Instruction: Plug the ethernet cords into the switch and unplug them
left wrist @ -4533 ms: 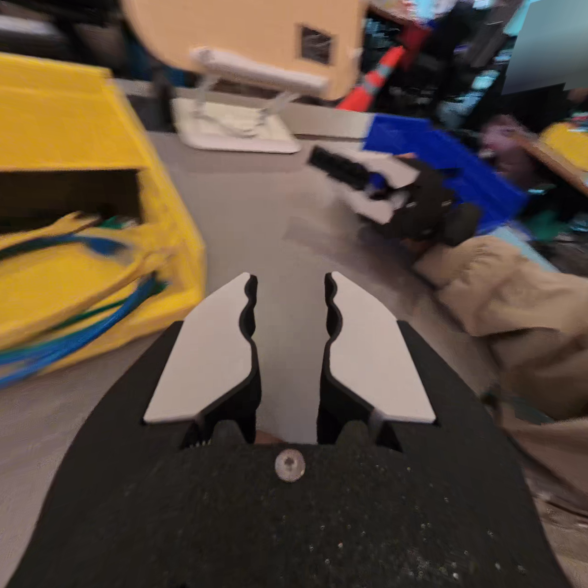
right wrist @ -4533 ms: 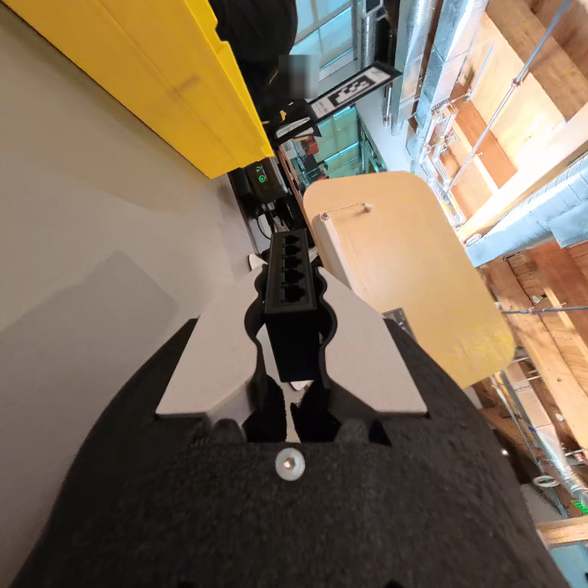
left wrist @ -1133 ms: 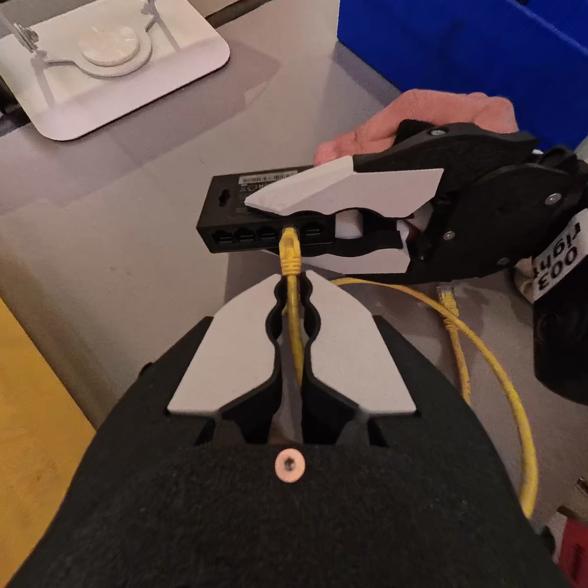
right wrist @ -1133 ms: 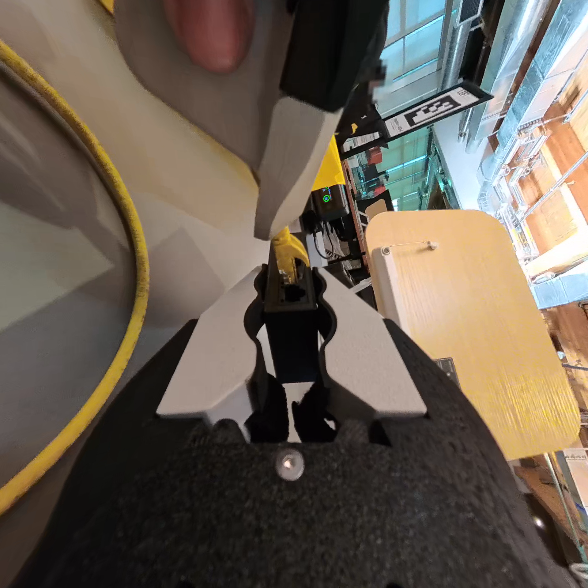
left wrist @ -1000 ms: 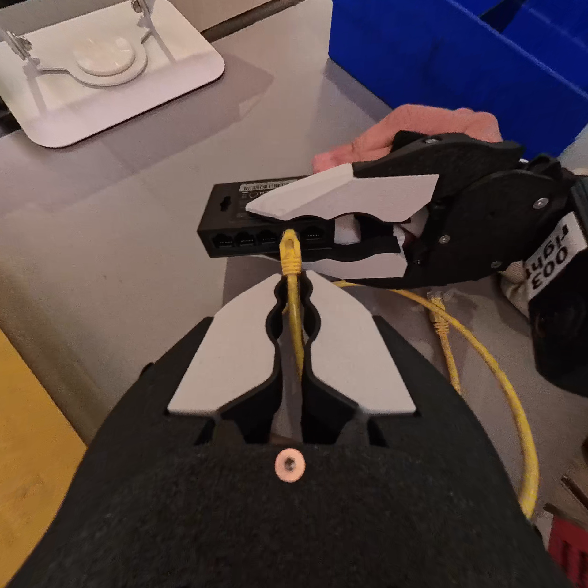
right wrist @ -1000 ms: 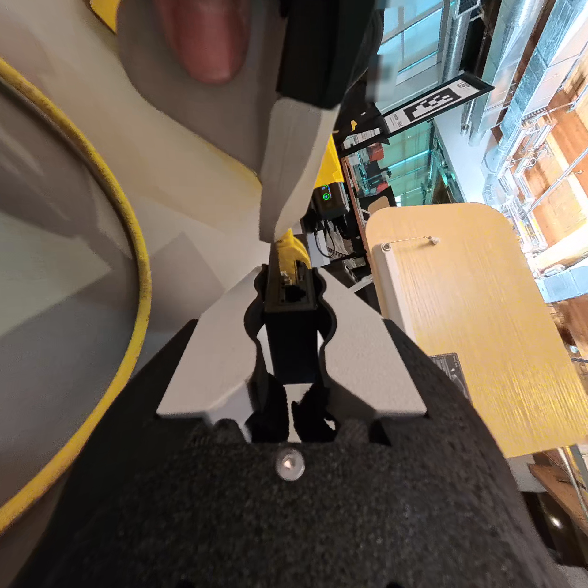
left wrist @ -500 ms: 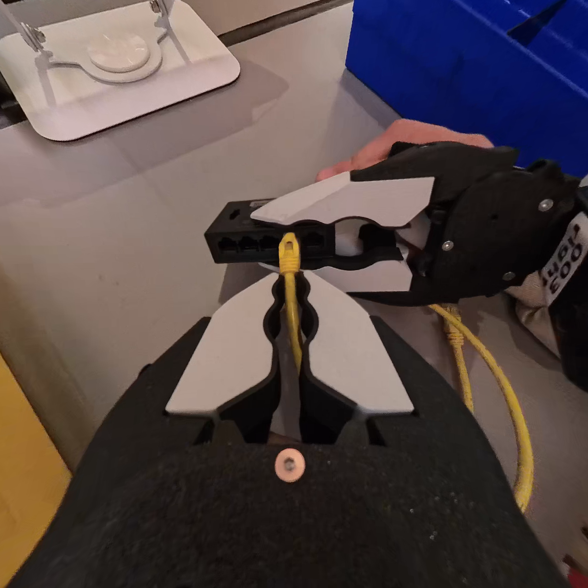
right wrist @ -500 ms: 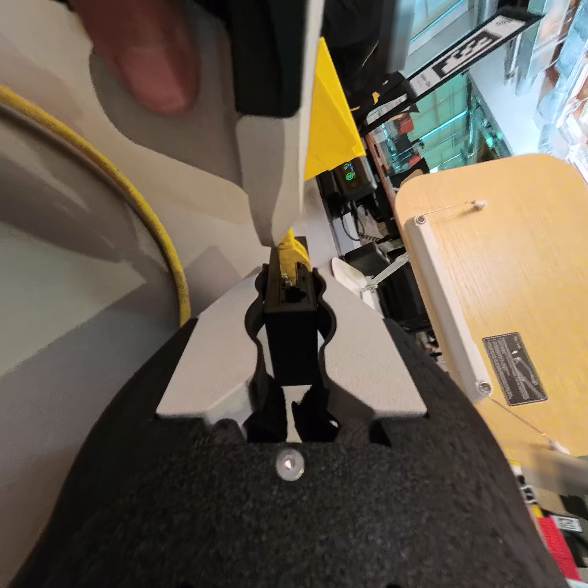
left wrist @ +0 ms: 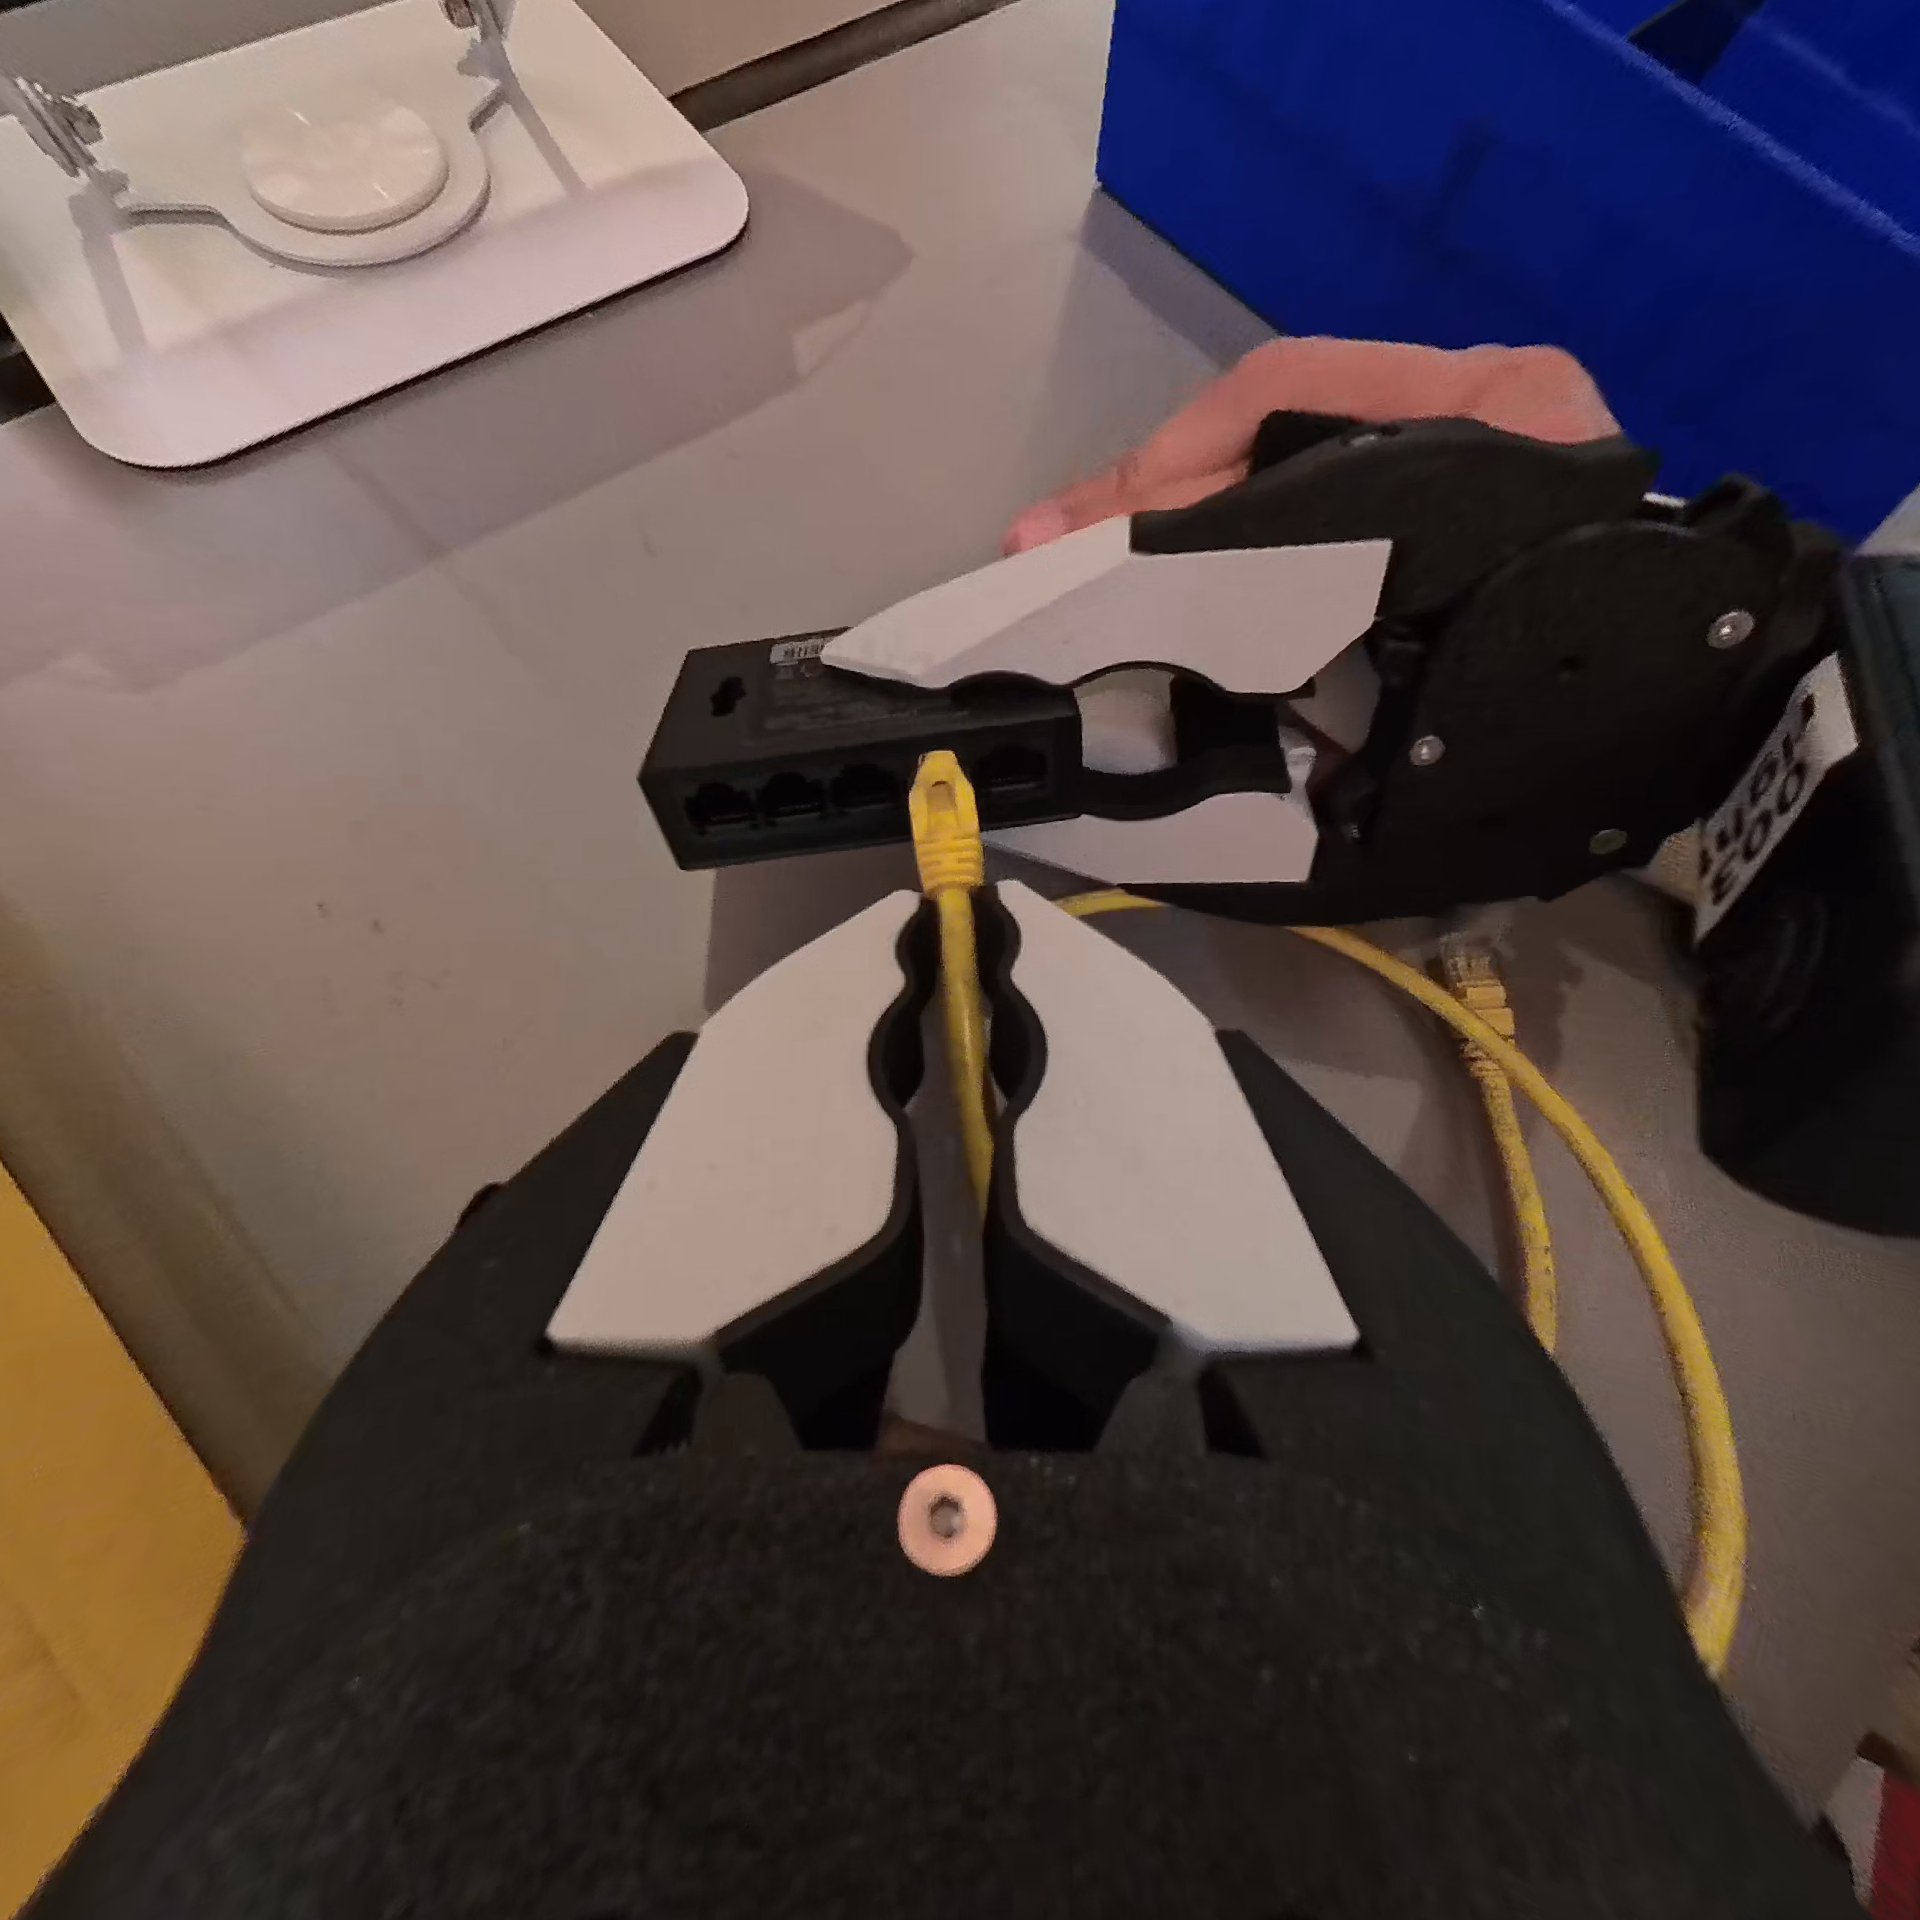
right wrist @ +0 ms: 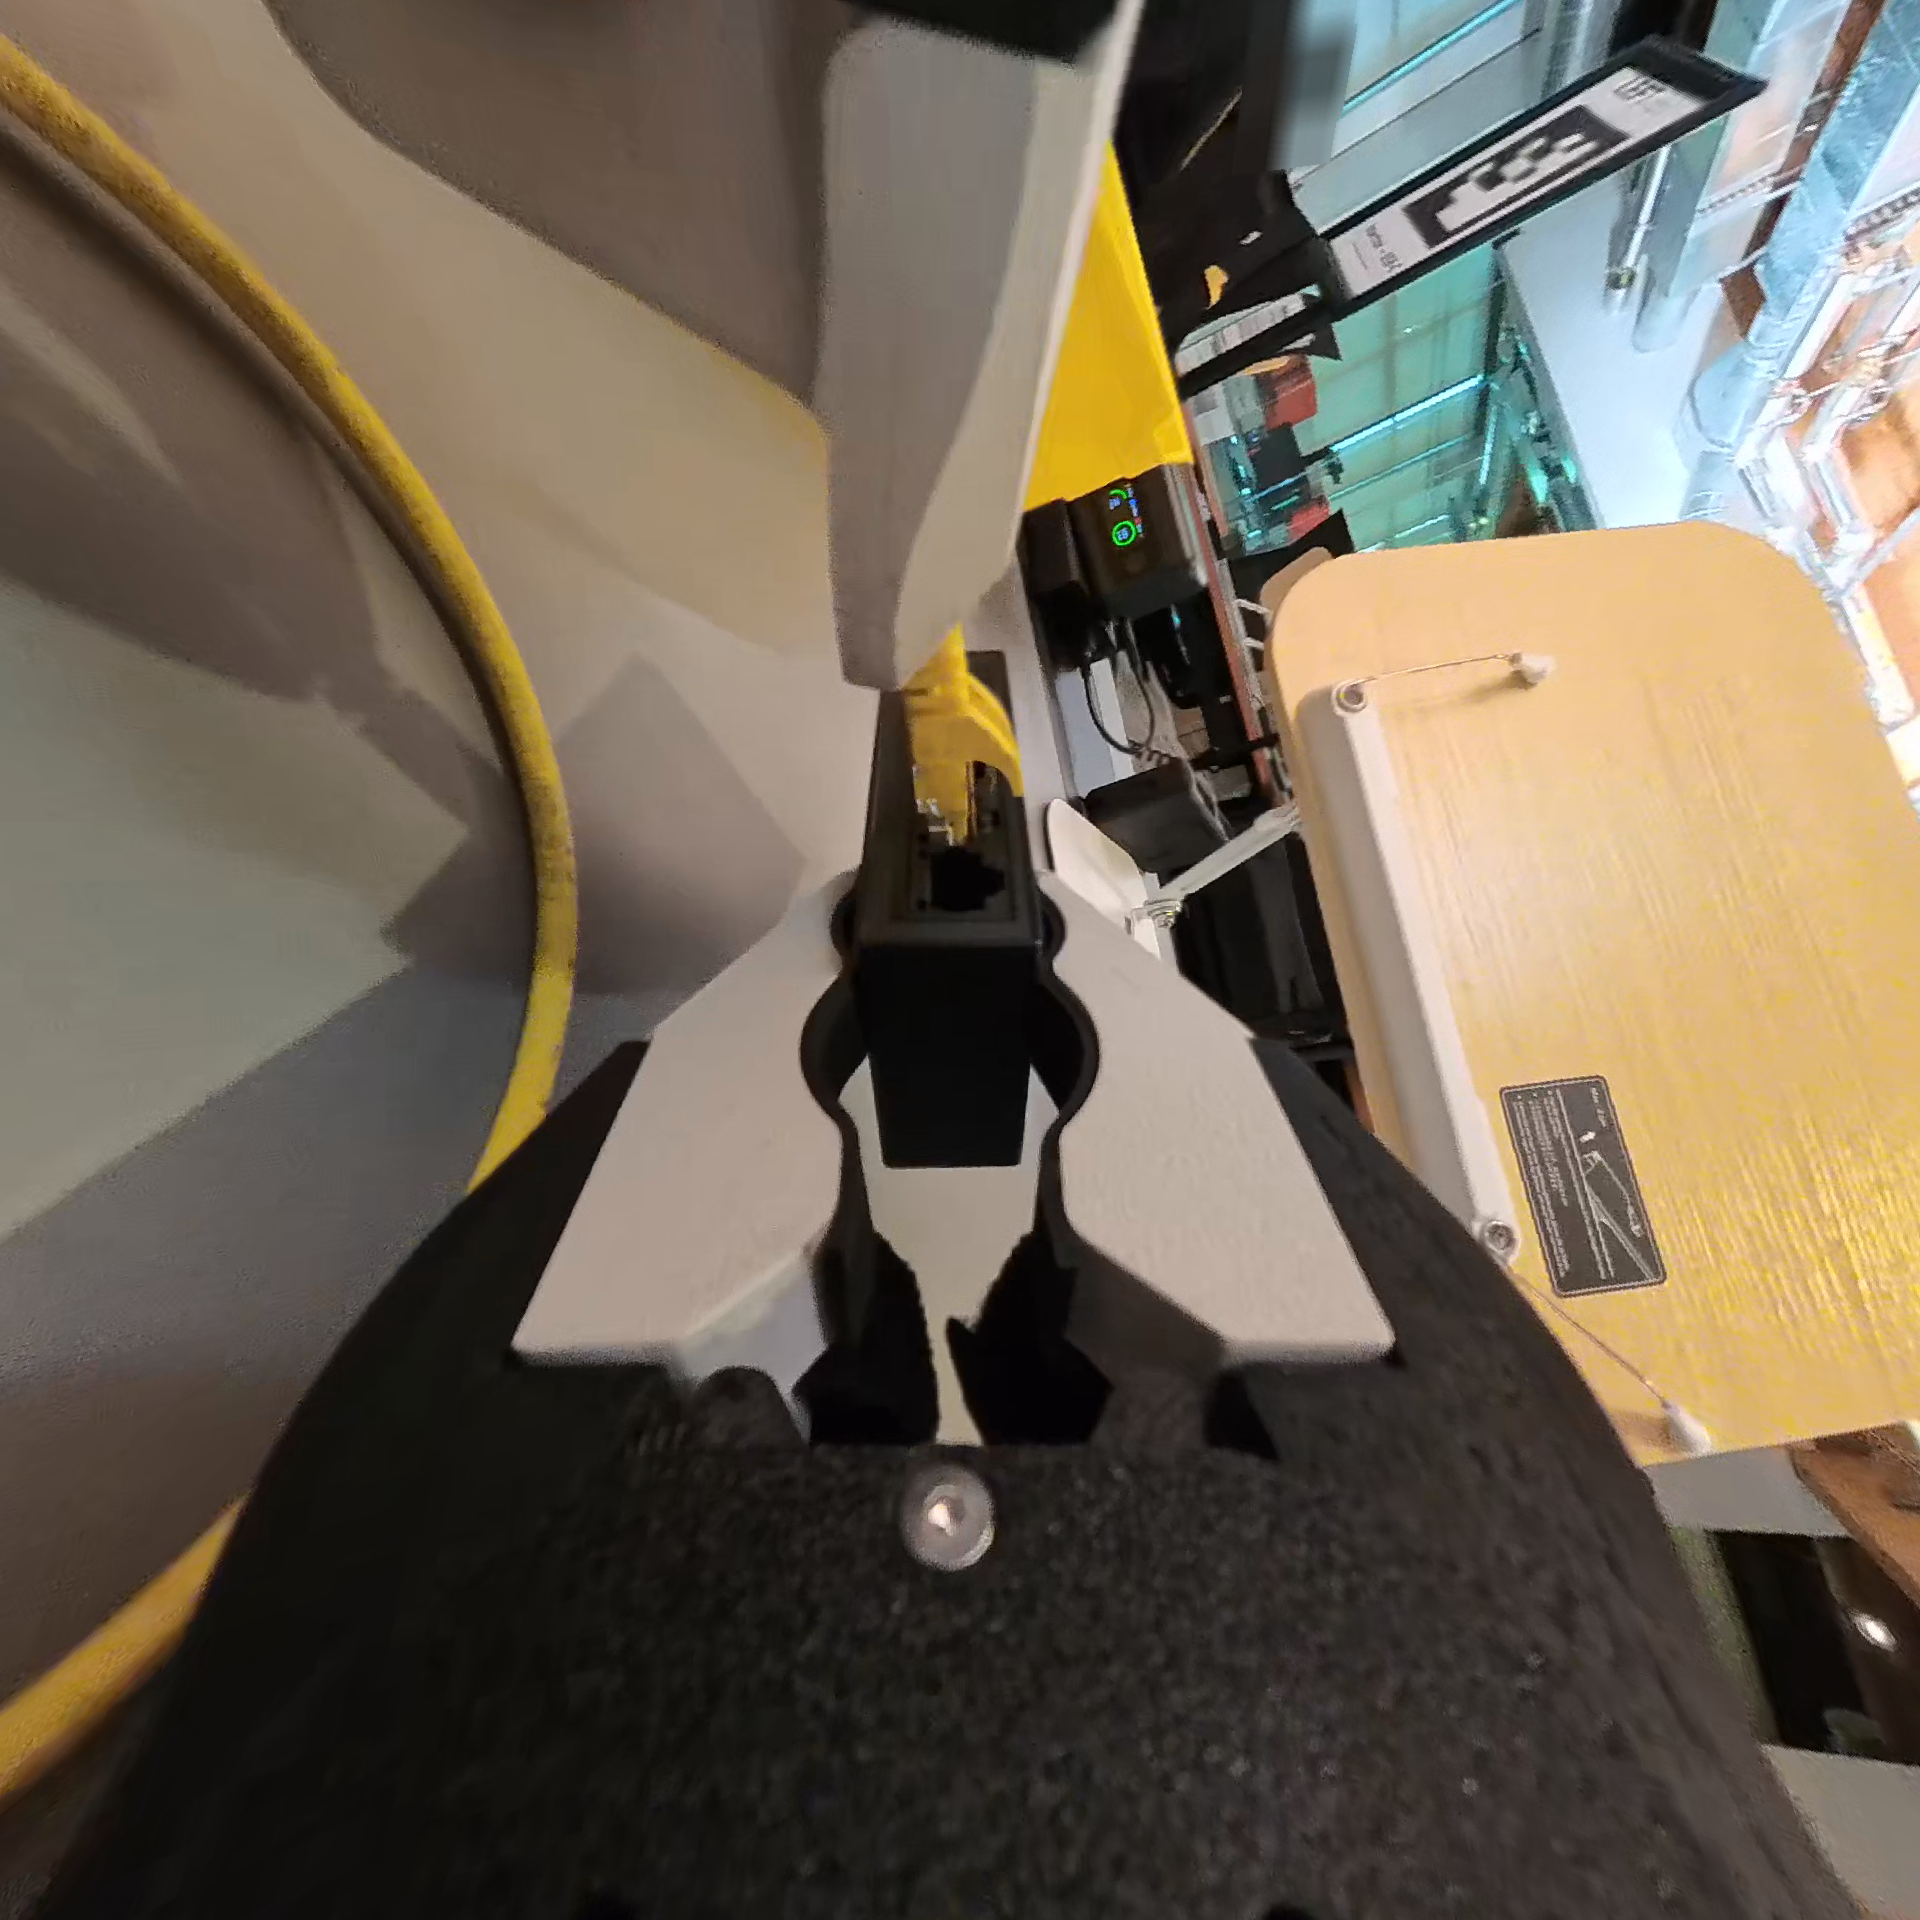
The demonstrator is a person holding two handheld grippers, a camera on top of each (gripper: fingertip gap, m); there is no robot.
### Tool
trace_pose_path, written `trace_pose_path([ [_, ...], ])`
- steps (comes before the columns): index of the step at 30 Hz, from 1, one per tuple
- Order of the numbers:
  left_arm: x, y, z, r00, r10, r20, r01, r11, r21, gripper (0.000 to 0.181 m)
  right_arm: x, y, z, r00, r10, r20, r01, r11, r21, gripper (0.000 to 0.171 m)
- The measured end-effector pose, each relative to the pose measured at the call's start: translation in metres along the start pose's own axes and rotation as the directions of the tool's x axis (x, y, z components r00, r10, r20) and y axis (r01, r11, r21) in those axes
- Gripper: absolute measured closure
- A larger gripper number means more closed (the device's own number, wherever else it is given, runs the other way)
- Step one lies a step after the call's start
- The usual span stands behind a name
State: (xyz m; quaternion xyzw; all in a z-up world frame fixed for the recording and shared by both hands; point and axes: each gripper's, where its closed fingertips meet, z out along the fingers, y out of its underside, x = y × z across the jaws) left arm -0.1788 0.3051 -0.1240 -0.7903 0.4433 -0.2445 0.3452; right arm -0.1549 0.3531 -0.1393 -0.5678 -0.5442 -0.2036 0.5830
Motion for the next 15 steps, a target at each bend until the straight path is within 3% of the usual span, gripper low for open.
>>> trace_pose_path([
  [10, -0.001, -0.001, 0.006, 0.998, -0.038, -0.058, 0.042, 0.997, 0.060, 0.175, -0.007, 0.002, -0.002, 0.997, 0.057, 0.045, -0.056, 0.998, -0.024, 0.146],
  [15, 0.001, -0.002, 0.002, 0.994, -0.067, -0.086, 0.076, 0.992, 0.104, 0.174, 0.002, 0.003, 0.000, 1.000, 0.012, -0.022, -0.011, 1.000, 0.020, 0.144],
])
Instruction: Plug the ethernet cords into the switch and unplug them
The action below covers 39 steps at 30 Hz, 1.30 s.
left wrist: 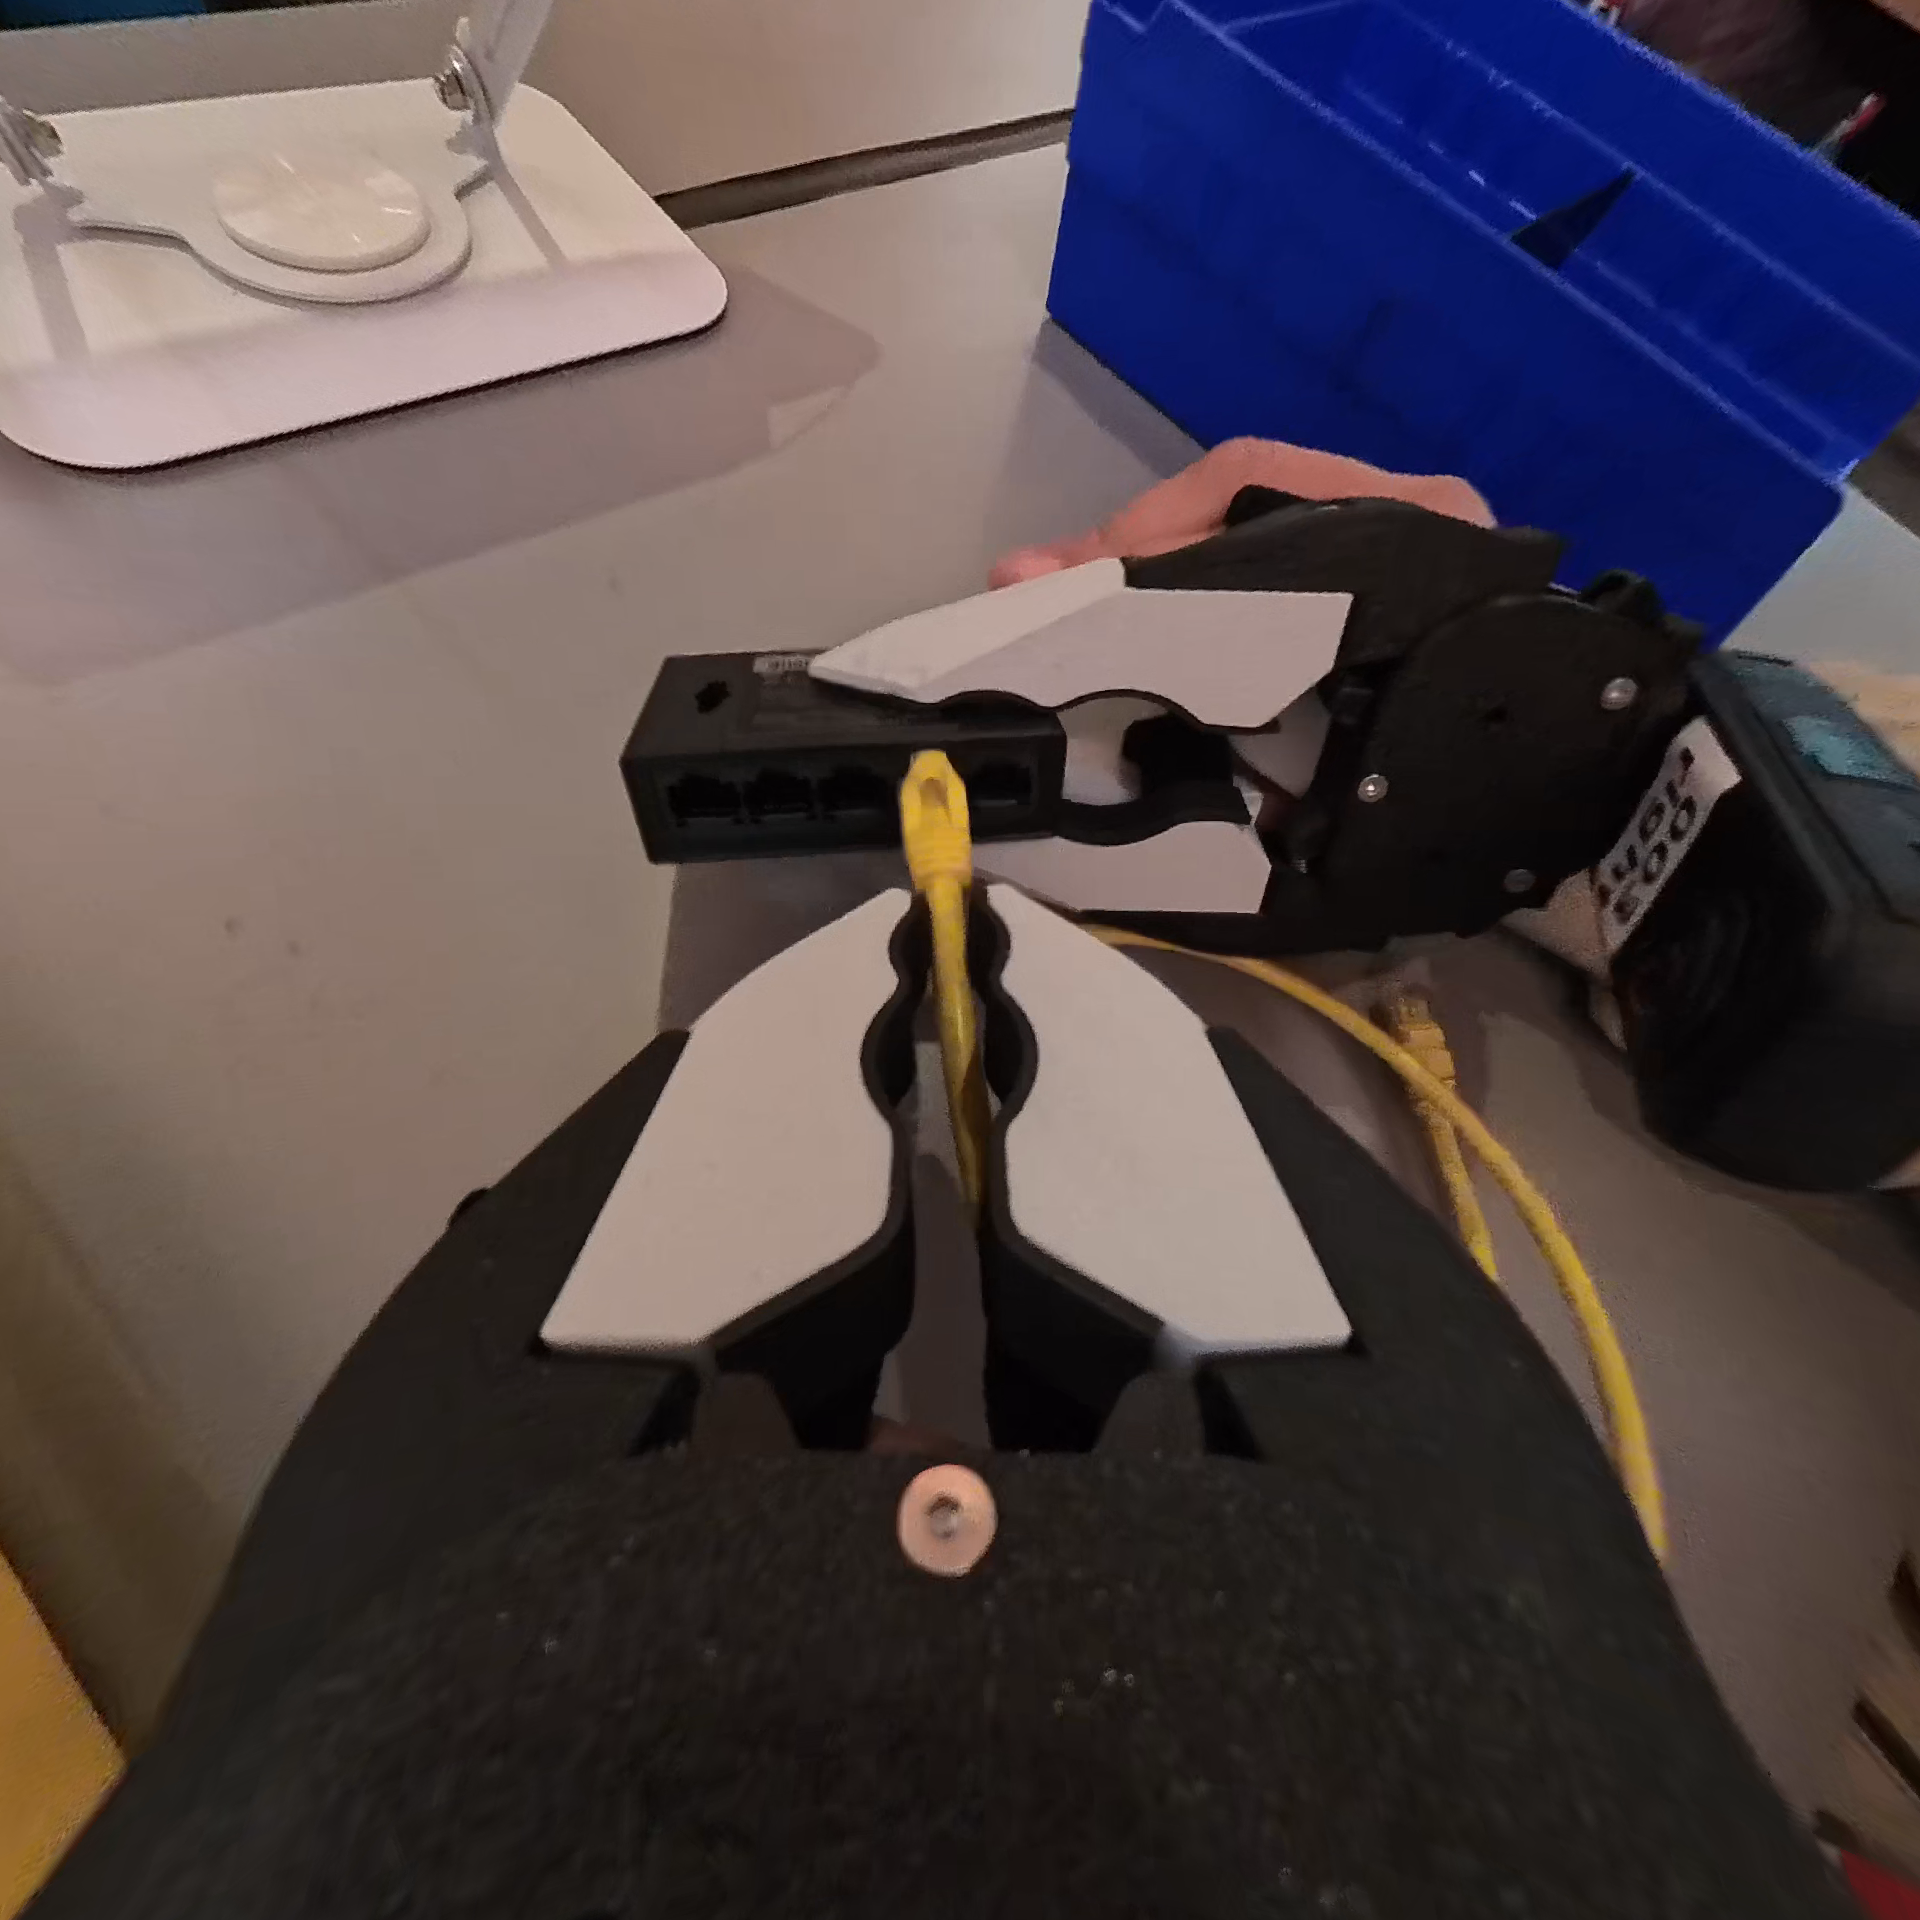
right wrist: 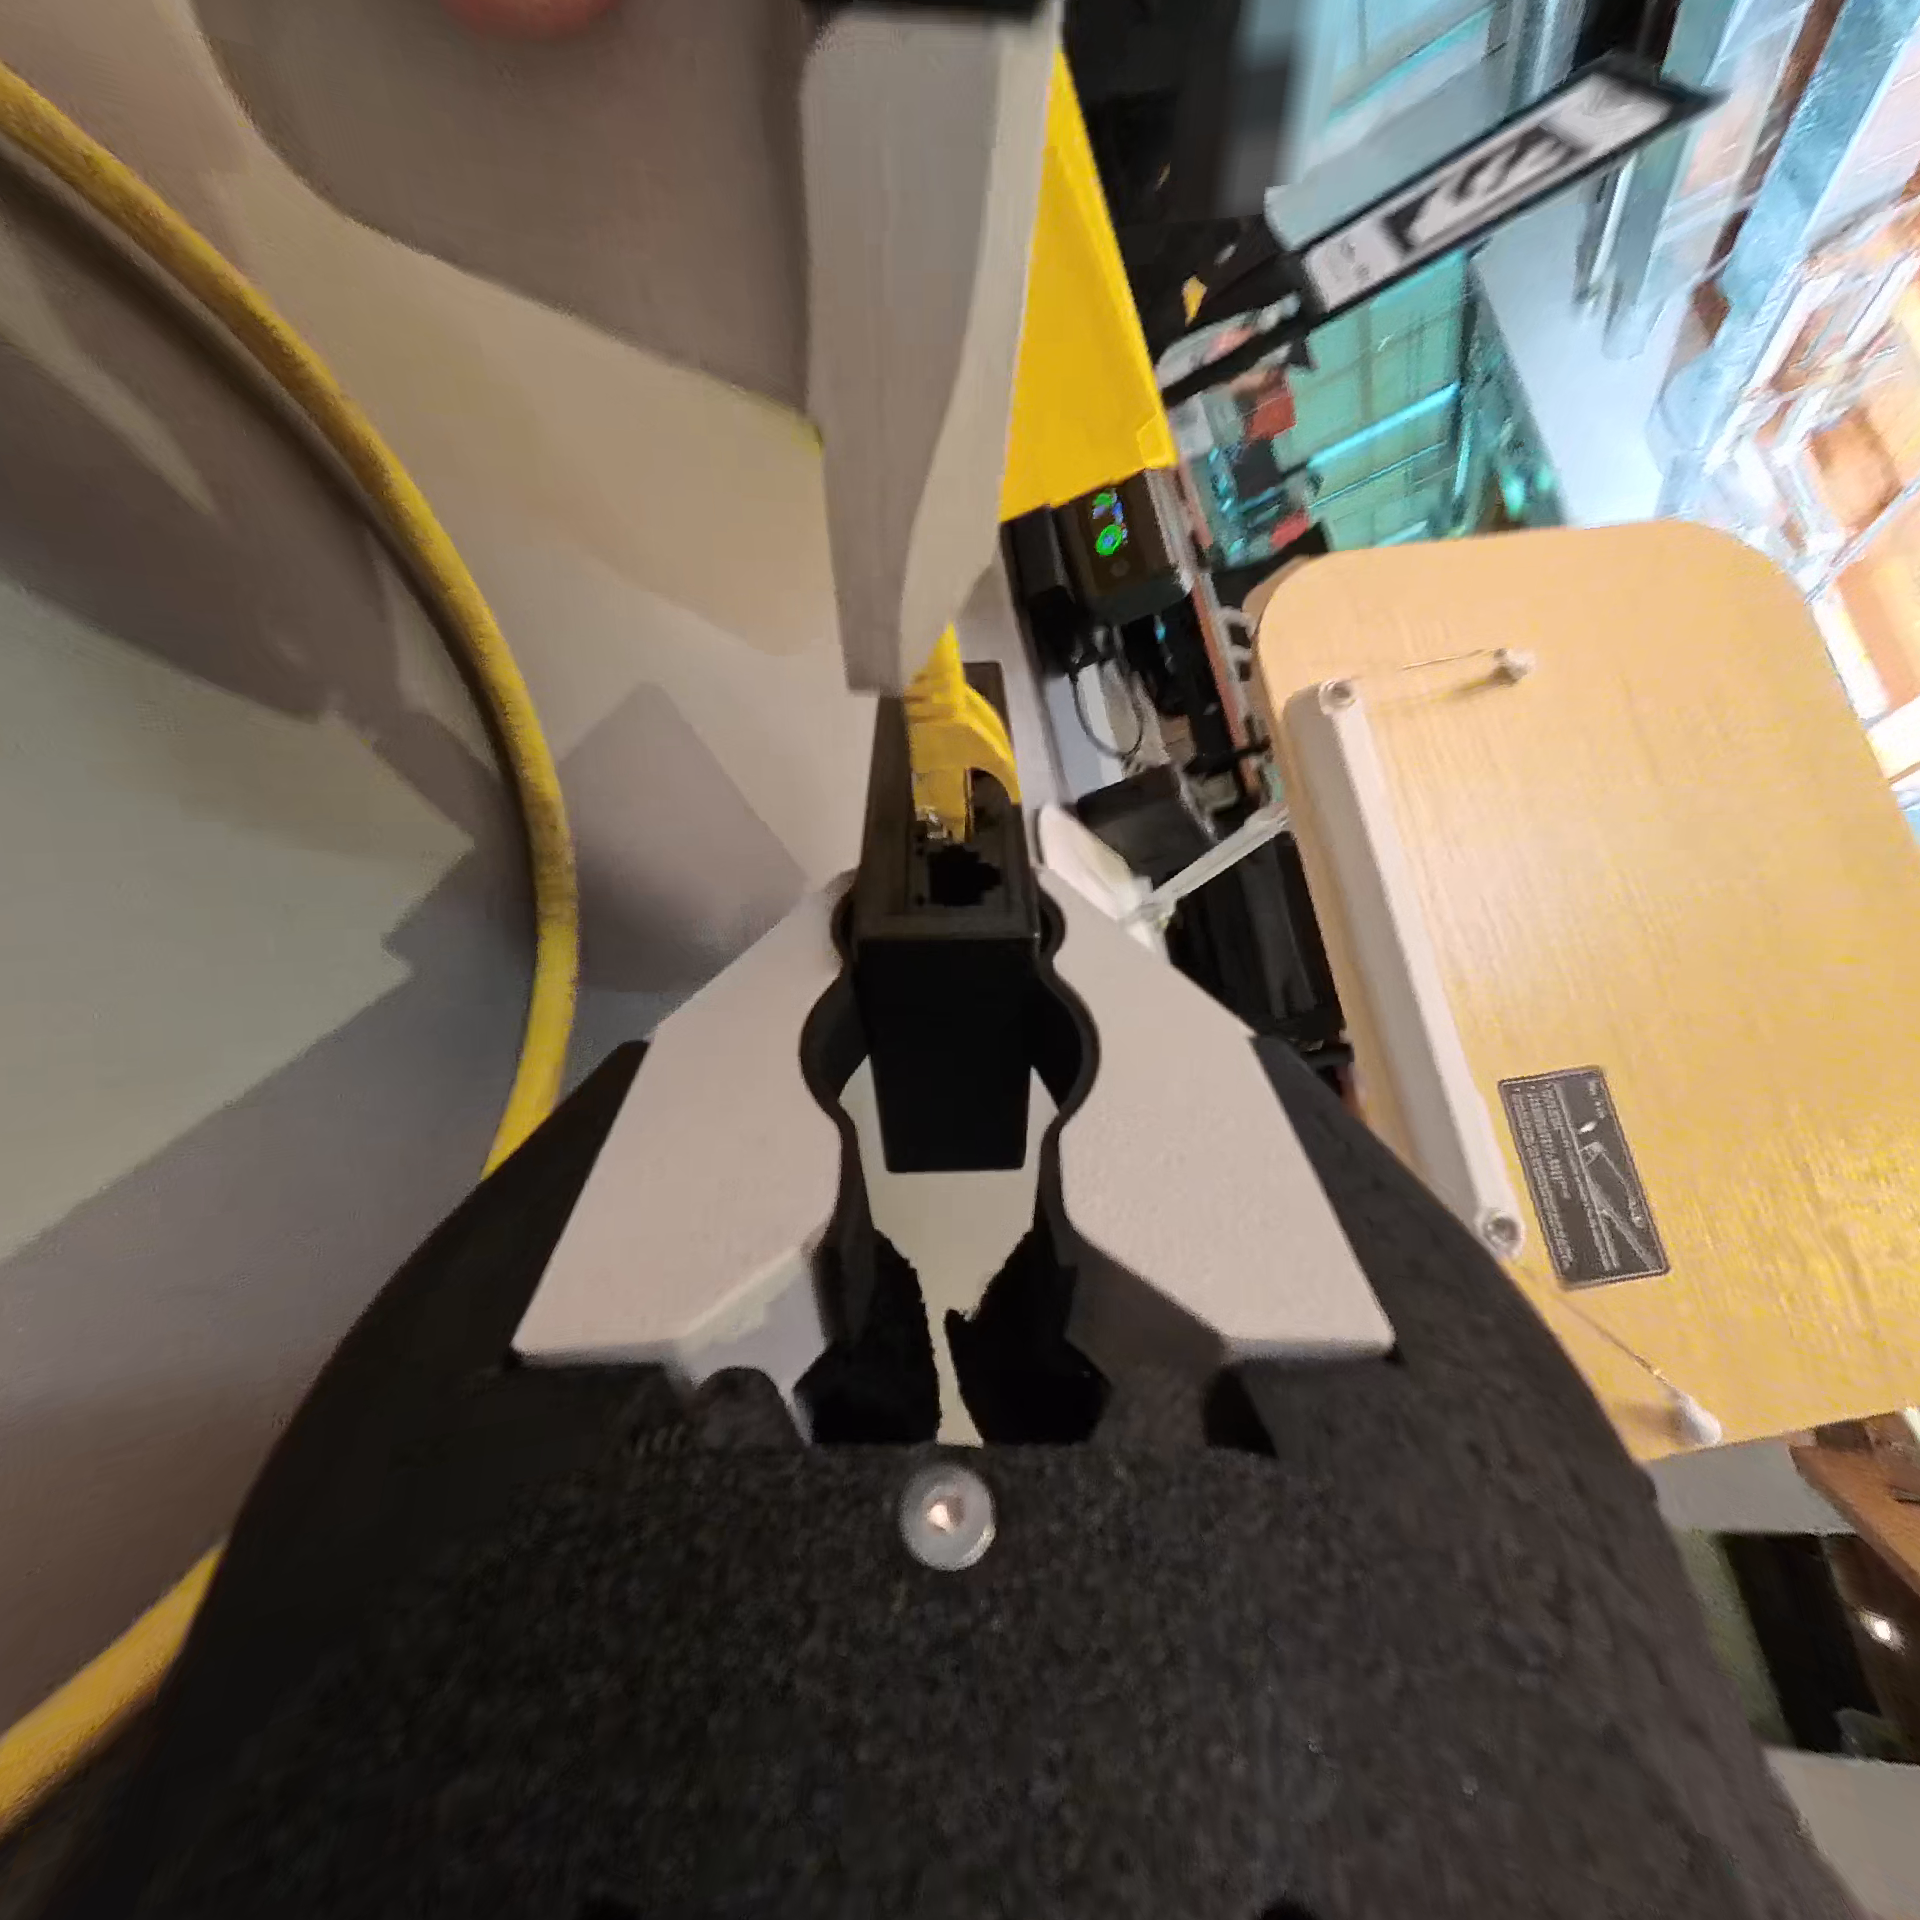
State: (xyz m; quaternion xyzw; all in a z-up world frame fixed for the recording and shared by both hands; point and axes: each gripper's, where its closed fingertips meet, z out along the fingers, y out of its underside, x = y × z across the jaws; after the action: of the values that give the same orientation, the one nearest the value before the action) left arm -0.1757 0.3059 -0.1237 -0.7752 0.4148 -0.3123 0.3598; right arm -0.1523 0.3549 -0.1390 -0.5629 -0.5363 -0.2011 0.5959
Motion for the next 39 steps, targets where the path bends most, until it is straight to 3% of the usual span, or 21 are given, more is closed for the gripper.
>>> trace_pose_path([
  [3, -0.004, -0.011, -0.044, 0.998, 0.003, 0.067, -0.008, 0.997, 0.072, 0.158, 0.019, 0.028, 0.003, 0.996, 0.013, -0.089, -0.020, 0.996, -0.082, 0.145],
  [6, -0.044, -0.005, -0.128, 0.972, 0.023, 0.233, -0.053, 0.991, 0.121, 0.159, 0.037, 0.057, -0.001, 0.980, 0.103, -0.170, -0.126, 0.984, -0.128, 0.145],
  [8, -0.078, 0.023, -0.176, 0.951, 0.083, 0.297, -0.097, 0.995, 0.030, 0.158, 0.048, 0.056, -0.003, 0.957, 0.214, -0.195, -0.236, 0.967, -0.094, 0.144],
  [10, -0.117, 0.063, -0.209, 0.893, 0.223, 0.390, -0.171, 0.971, -0.165, 0.152, 0.053, 0.053, -0.002, 0.939, 0.289, -0.189, -0.303, 0.952, -0.052, 0.144],
  [13, -0.150, 0.107, -0.224, 0.839, 0.393, 0.377, -0.245, 0.891, -0.382, 0.151, 0.053, 0.056, -0.002, 0.928, 0.329, -0.177, -0.343, 0.938, -0.052, 0.145],
  [17, -0.162, 0.122, -0.215, 0.831, 0.453, 0.323, -0.289, 0.848, -0.444, 0.162, 0.055, 0.056, -0.003, 0.926, 0.329, -0.186, -0.343, 0.939, -0.043, 0.145],
  [20, -0.161, 0.109, -0.218, 0.783, 0.537, 0.314, -0.377, 0.811, -0.448, 0.174, 0.054, 0.056, -0.003, 0.932, 0.310, -0.188, -0.324, 0.945, -0.049, 0.144],
  [24, -0.163, 0.063, -0.246, 0.637, 0.622, 0.455, -0.466, 0.781, -0.416, 0.176, 0.053, 0.056, -0.003, 0.935, 0.302, -0.188, -0.316, 0.947, -0.054, 0.144],
  [27, -0.145, 0.012, -0.275, 0.496, 0.637, 0.590, -0.550, 0.756, -0.355, 0.176, 0.058, 0.058, -0.005, 0.923, 0.325, -0.208, -0.341, 0.939, -0.047, 0.145],
  [31, -0.078, -0.048, -0.300, 0.385, 0.628, 0.676, -0.698, 0.678, -0.231, 0.176, 0.071, 0.065, -0.011, 0.882, 0.398, -0.254, -0.416, 0.909, -0.021, 0.145],
  [35, 0.007, -0.059, -0.274, 0.417, 0.703, 0.576, -0.817, 0.568, -0.102, 0.176, 0.081, 0.072, -0.015, 0.837, 0.471, -0.279, -0.487, 0.873, 0.011, 0.144],
  [39, 0.071, -0.020, -0.214, 0.475, 0.795, 0.377, -0.859, 0.512, 0.002, 0.176, 0.087, 0.077, -0.019, 0.803, 0.518, -0.294, -0.534, 0.845, 0.032, 0.145],
])
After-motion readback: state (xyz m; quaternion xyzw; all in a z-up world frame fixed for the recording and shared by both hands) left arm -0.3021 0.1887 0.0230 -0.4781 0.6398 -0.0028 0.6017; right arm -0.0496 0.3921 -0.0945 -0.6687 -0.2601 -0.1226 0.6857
